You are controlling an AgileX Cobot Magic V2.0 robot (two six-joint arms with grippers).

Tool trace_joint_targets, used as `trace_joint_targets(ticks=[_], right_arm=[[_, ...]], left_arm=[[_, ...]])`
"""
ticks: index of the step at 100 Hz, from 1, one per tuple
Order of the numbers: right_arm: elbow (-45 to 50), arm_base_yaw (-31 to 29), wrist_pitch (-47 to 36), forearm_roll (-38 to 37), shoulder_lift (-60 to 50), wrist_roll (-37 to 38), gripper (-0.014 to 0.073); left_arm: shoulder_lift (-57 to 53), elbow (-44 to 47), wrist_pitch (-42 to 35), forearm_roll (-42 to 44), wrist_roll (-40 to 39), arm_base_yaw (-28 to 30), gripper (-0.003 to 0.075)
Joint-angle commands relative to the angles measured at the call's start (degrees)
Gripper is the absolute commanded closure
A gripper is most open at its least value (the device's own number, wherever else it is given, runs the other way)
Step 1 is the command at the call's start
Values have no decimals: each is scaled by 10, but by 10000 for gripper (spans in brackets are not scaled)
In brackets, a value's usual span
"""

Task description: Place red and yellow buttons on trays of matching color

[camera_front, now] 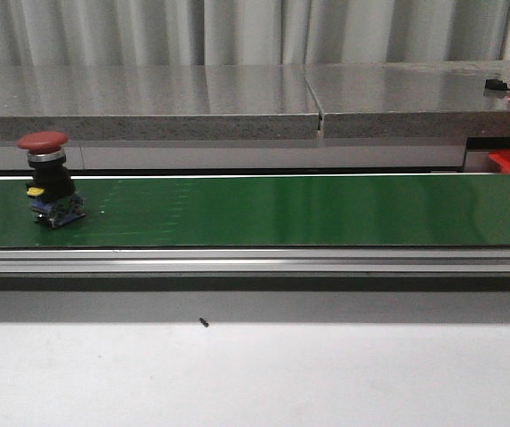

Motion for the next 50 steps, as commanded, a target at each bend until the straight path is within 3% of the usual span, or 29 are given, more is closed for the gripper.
trace_joint_targets(ticks=[1,33,50], right_arm=[[-9,1,-47,-7,-11,0,662],[-9,1,-47,-7,-11,0,662],[-9,1,-47,-7,-11,0,662]], left_arm=[[-16,-16,-20,0,0,-3,104],[17,-17,-19,-3,0,-3,111],[17,-22,-22,-3,0,-3,232]])
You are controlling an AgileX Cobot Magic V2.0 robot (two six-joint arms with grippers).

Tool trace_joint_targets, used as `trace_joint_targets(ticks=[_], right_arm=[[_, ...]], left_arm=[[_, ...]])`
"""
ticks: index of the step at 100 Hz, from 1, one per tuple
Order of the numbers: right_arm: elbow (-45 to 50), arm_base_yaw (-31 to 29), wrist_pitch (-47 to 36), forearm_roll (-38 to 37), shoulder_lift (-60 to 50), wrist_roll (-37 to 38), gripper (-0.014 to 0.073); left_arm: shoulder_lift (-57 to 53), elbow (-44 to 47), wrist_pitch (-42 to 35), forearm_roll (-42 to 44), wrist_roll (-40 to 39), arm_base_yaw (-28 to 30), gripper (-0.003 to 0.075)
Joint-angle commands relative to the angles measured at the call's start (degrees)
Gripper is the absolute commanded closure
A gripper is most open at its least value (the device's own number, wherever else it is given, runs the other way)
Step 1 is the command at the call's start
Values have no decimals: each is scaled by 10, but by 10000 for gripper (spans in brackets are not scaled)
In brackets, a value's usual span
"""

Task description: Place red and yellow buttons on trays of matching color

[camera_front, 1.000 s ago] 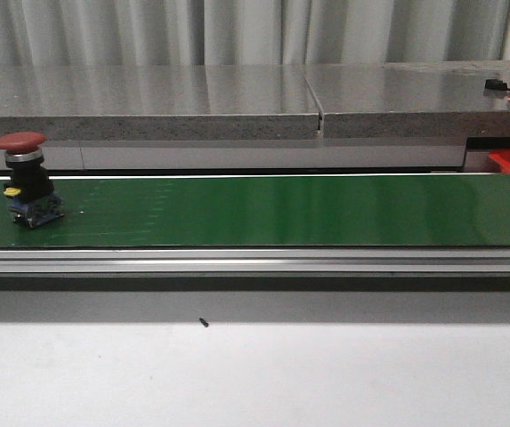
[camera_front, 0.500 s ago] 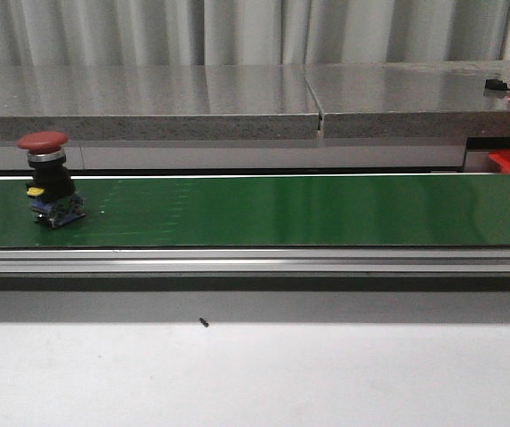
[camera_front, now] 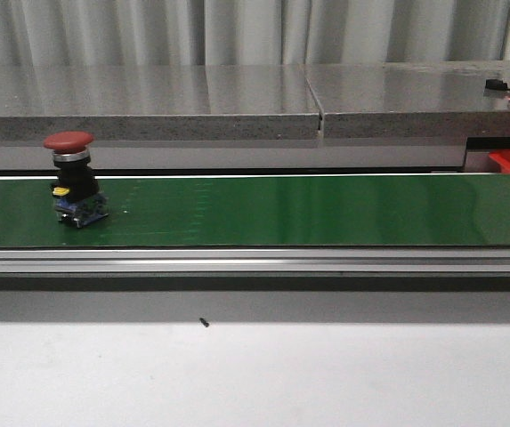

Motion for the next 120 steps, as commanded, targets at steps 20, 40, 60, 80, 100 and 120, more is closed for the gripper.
trace_joint_targets(ticks=[20,40,60,80,100,120], right_arm=[[-9,1,-47,-7,-11,0,662],[-9,1,-47,-7,-11,0,662],[-9,1,-47,-7,-11,0,662],[-9,1,-47,-7,-11,0,662],[-9,1,-47,-7,-11,0,662],[-9,1,-47,-7,-11,0,662]], left_arm=[[-26,-17,-25,-3,0,-3,472],[-44,-17,-24,-3,0,-3,649],[-97,-17,0,-3,0,-3,701],[-172,-17,29,-27,0,-21,701],[-217,-19,32,-32,20,-111,702],[-206,-66,59,-27,44,-222,702]])
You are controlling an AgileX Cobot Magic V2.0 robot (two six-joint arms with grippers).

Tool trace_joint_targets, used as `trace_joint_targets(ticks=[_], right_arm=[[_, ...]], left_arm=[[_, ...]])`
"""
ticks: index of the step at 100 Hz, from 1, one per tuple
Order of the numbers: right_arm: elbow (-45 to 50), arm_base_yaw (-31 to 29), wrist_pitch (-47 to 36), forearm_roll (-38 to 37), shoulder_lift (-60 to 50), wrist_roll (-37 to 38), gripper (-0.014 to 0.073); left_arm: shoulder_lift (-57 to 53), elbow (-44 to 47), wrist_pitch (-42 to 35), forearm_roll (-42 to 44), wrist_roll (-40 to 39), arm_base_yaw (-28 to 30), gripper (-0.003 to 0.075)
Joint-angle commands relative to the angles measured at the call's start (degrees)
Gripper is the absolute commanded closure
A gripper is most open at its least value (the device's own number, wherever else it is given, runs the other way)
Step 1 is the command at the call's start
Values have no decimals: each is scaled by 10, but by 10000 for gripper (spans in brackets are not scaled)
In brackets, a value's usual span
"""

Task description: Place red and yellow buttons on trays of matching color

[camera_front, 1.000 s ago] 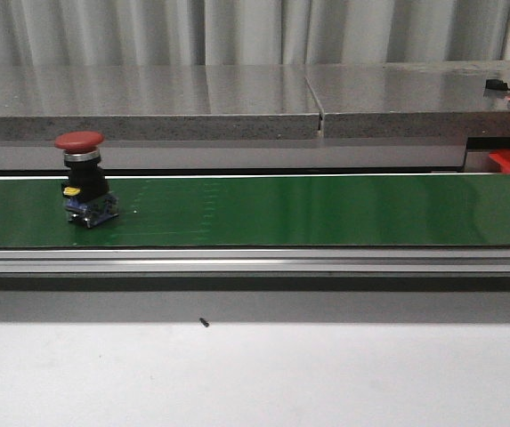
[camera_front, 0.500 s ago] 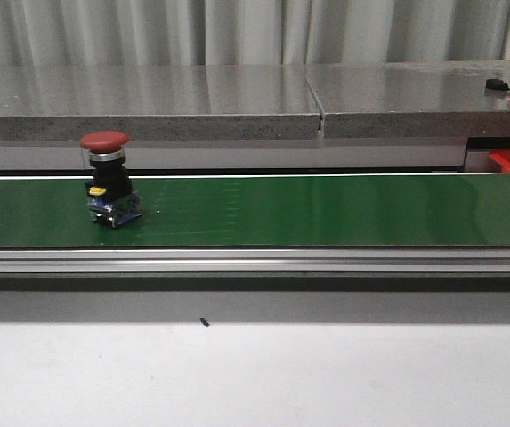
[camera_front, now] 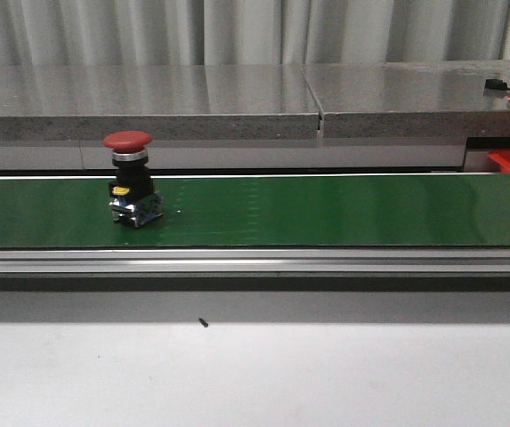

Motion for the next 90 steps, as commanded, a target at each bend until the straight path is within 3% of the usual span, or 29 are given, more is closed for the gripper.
trace_joint_targets(ticks=[1,33,90], right_arm=[[-9,1,-47,-7,-11,0,662],[-9,1,-47,-7,-11,0,662],[-9,1,-47,-7,-11,0,662]], left_arm=[[-13,-41,-13,-5,13,-40,702],[62,-129,34,-6,13,-97,701],[117,-130,58,-31,13,-111,696]])
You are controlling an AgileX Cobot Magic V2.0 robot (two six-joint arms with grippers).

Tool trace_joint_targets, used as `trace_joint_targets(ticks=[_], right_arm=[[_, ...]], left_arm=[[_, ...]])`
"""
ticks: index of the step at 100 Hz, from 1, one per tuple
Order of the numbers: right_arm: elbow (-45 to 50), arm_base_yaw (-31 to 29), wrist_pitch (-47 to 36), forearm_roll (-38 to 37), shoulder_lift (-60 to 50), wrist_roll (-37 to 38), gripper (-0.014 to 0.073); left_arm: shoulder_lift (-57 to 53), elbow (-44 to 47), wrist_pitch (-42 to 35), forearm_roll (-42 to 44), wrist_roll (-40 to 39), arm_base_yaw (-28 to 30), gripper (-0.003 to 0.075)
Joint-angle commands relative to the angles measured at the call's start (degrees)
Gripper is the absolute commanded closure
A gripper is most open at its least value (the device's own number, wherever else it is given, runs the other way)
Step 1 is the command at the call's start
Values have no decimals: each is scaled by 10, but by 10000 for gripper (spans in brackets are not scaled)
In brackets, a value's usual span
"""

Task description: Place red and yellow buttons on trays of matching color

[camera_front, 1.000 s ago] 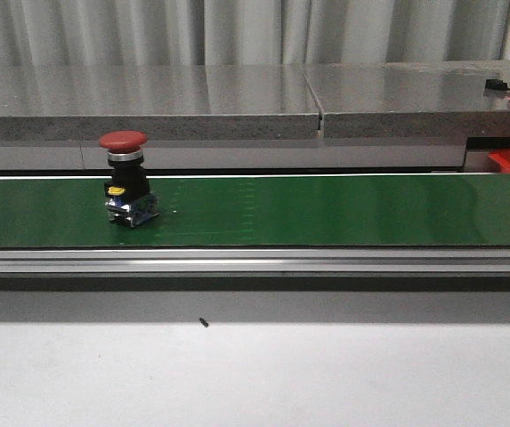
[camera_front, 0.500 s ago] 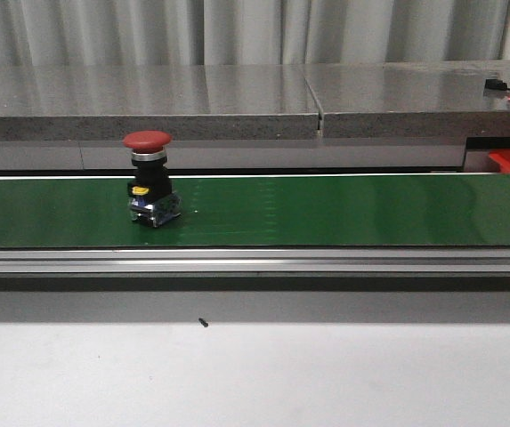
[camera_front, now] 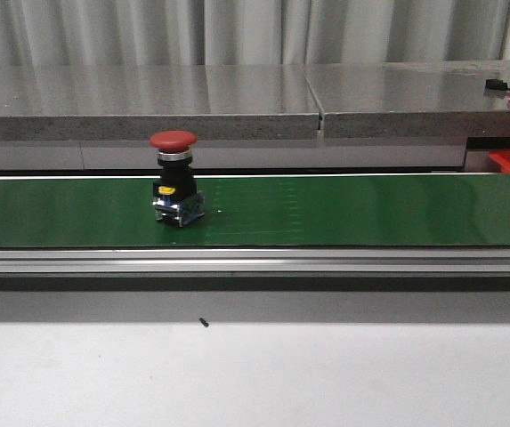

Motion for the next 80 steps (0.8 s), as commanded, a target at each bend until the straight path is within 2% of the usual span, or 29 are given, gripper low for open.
trace_joint_targets(ticks=[1,21,35,68,80], right_arm=[[-9,1,-47,-7,-11,0,662],[-9,1,-47,-7,-11,0,662],[-9,1,-47,-7,-11,0,662],[-9,1,-47,-7,-11,0,662],[-9,1,-47,-7,-11,0,662]], left_arm=[[-26,-20,-16,-14,0,-6,696],[-26,-14,-14,-18,0,-6,654],[-26,-14,-10,-18,0,-6,580],[-26,-14,0,-23,7,-6,208],[-26,-15,0,-32,16,-6,118]])
